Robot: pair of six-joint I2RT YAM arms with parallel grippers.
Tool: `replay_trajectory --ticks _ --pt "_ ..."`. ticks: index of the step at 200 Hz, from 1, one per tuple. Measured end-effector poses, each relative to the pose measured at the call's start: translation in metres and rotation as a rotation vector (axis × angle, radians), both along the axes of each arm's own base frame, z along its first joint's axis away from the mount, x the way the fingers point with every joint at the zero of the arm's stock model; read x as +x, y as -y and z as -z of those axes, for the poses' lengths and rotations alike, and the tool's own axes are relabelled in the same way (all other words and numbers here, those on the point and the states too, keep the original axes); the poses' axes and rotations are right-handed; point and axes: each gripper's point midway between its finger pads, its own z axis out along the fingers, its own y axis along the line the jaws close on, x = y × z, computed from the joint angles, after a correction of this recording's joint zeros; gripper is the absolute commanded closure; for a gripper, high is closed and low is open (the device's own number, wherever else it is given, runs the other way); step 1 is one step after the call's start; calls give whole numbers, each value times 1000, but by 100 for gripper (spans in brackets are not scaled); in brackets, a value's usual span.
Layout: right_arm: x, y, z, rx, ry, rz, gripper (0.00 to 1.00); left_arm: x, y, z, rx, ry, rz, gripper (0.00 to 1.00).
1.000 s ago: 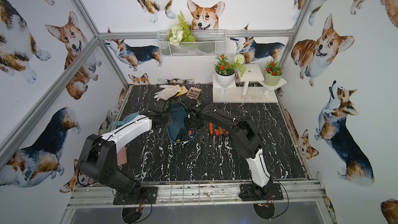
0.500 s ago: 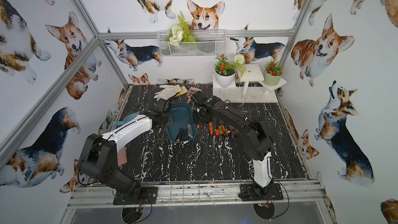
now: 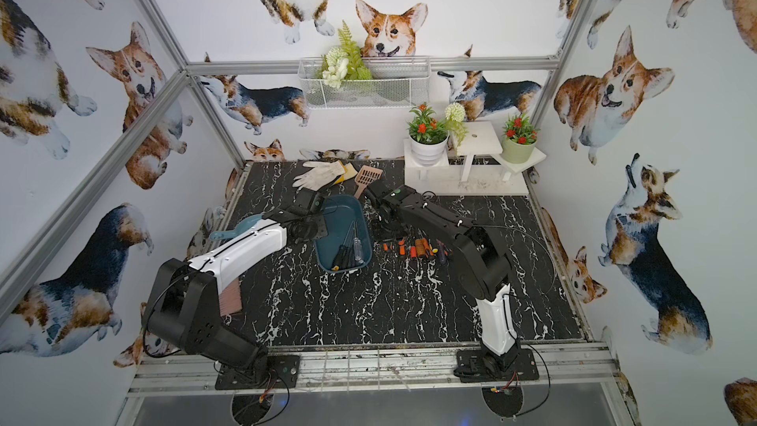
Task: Take out the screwdriver from the storage box
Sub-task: Place the screwdriver at the center of the board.
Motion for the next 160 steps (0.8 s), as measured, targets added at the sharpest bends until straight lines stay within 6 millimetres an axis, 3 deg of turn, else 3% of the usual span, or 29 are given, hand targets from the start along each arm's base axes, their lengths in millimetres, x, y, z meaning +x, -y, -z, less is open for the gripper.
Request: replay_trajectory --ticks 81,160 --pt "1 6 27 -76 -45 -18 100 -4 -2 3 0 -4 0 100" --pt "1 7 41 -109 -73 -32 100 -2 -1 2 7 -3 12 100"
